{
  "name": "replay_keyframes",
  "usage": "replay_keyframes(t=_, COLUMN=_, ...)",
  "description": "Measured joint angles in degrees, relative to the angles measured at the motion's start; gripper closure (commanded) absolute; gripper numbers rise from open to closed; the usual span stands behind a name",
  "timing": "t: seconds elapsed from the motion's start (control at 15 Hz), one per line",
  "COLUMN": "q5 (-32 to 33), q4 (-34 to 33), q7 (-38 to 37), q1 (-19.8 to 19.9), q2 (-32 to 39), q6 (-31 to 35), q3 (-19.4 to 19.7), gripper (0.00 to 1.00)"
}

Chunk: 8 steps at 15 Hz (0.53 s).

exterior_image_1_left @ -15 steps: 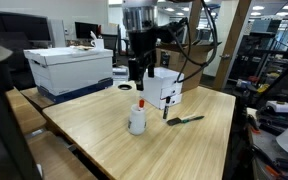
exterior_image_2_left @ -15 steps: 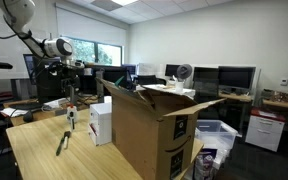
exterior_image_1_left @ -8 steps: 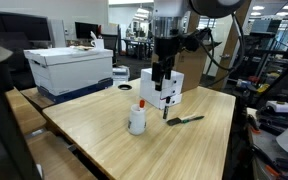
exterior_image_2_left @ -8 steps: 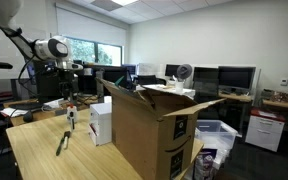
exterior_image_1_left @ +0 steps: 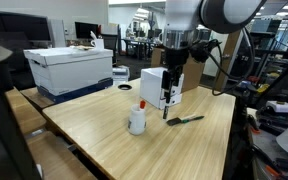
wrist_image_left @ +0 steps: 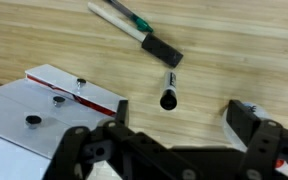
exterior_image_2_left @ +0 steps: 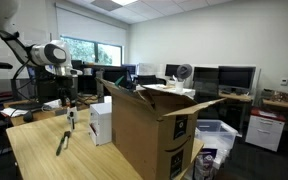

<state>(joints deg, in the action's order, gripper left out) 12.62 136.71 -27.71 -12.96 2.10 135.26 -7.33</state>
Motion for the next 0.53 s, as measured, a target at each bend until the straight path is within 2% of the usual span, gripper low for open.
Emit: replay_keyframes(t=0.53, q5=-1.0, q4=1.0, q7=0.1, q1=0.2, q2=0.5, q6=1.0, q3=-0.1, gripper=0.0)
